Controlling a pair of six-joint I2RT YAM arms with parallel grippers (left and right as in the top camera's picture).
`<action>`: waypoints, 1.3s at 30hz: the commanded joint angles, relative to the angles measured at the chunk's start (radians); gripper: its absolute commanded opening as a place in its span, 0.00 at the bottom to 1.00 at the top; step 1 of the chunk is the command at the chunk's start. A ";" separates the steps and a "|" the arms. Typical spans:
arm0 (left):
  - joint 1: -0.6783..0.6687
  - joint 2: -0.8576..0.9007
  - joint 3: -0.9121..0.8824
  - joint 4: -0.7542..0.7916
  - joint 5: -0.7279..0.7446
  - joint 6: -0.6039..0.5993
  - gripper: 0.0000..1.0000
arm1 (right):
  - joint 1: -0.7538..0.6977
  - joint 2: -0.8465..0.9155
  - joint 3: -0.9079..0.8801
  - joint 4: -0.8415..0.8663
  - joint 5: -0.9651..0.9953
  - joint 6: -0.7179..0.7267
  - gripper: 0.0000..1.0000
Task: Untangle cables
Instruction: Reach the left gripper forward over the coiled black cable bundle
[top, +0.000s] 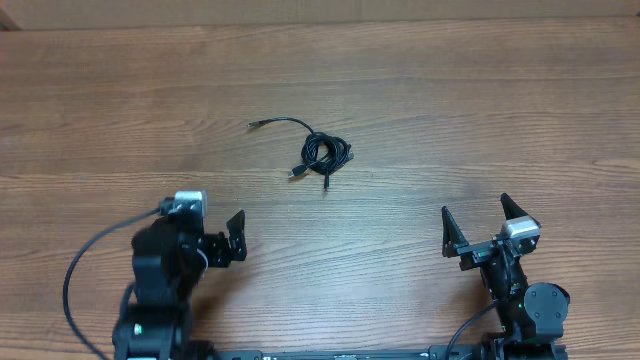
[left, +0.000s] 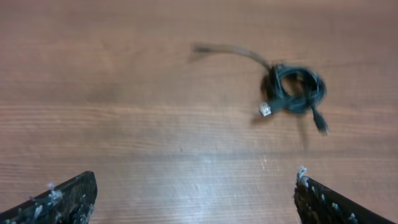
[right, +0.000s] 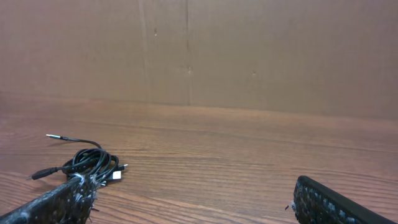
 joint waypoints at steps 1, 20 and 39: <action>0.004 0.150 0.125 -0.050 0.103 0.026 1.00 | 0.003 -0.009 -0.011 0.005 0.005 -0.004 1.00; -0.204 0.673 0.794 -0.575 0.163 0.143 1.00 | 0.003 -0.009 -0.011 0.005 0.005 -0.004 1.00; -0.284 0.708 0.823 -0.520 0.162 0.076 1.00 | 0.003 -0.009 -0.011 0.005 0.005 -0.004 1.00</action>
